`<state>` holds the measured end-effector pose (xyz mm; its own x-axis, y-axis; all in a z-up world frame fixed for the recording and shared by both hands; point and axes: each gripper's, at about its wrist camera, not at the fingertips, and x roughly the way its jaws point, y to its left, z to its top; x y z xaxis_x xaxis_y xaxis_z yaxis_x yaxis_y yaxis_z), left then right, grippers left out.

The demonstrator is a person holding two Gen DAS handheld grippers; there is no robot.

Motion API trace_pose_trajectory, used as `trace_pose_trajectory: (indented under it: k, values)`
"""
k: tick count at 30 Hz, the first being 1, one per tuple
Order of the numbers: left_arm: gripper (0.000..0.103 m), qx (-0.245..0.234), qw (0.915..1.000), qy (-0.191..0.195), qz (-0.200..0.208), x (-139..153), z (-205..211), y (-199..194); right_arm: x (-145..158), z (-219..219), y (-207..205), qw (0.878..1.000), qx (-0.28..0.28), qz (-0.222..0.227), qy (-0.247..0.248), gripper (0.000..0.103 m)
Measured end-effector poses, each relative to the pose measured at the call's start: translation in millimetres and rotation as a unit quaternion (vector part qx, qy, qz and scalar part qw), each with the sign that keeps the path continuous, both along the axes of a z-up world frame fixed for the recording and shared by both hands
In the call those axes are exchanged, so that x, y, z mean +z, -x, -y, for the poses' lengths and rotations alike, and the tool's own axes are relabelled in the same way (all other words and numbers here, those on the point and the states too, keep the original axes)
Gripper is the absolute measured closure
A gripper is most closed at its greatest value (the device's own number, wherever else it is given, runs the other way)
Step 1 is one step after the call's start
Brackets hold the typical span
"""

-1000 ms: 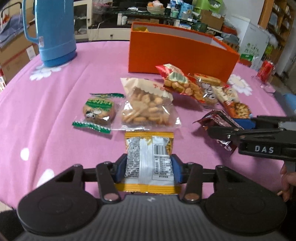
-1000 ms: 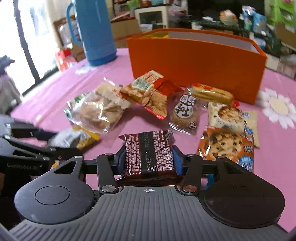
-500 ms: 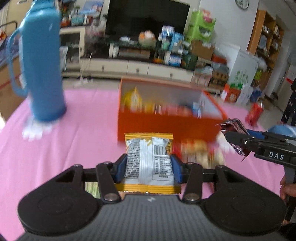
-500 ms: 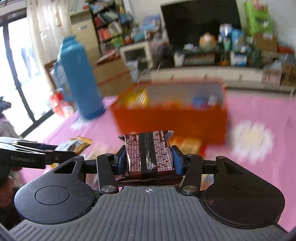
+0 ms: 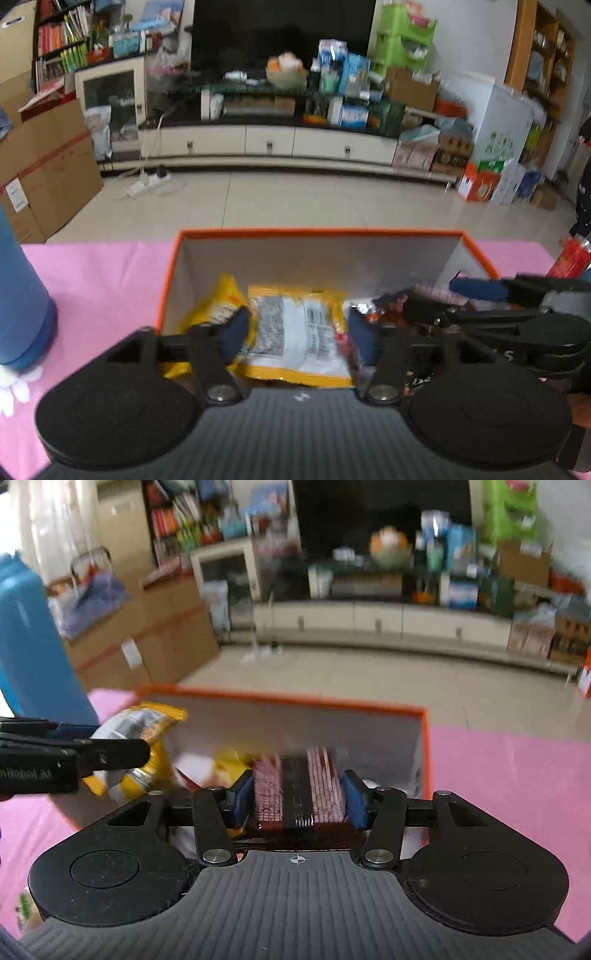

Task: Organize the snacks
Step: 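Carry both packets into the orange box and open both tools, then withdraw both tools from the box back to the snack pile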

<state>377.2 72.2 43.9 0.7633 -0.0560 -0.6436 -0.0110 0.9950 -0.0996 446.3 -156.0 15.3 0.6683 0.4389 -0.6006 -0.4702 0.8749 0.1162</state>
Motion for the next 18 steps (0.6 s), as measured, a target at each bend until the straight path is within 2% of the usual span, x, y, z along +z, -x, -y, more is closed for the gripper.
trace_pose_trajectory:
  k: [1, 3, 4, 6, 9, 12, 15, 18]
  values:
    - [0.037, 0.0, 1.0, -0.002, 0.007, 1, -1, 4, -2, -3, -3, 1.0, 0.0, 0.006, 0.008, 0.046]
    - [0.035, -0.004, 0.9997, -0.004, 0.025, 7, -1, 21, 2, 0, 3, 1.0, 0.008, 0.012, -0.011, 0.042]
    - [0.035, -0.004, 0.9994, -0.006, 0.033, 10, -1, 33, 5, 4, 10, 1.0, 0.007, 0.018, -0.022, 0.032]
    - [0.034, -0.005, 0.9991, -0.009, 0.04, 16, 0, 59, 15, 15, 31, 0.998, -0.002, 0.038, -0.04, 0.018]
    - [0.033, -0.006, 0.9992, -0.004, 0.039, 19, 4, 107, 24, 37, 68, 0.997, -0.008, 0.048, -0.062, 0.014]
    - [0.032, -0.004, 0.9995, 0.001, 0.032, 14, 10, 153, 21, 64, 117, 0.996, -0.023, 0.036, -0.082, 0.008]
    - [0.031, -0.001, 1.0, 0.005, 0.007, -1, 21, 197, 5, 91, 162, 0.993, -0.054, 0.019, -0.1, 0.007]
    - [0.031, 0.001, 0.9997, 0.017, -0.018, -18, 32, 232, -25, 118, 202, 0.986, -0.093, -0.027, -0.133, 0.007]
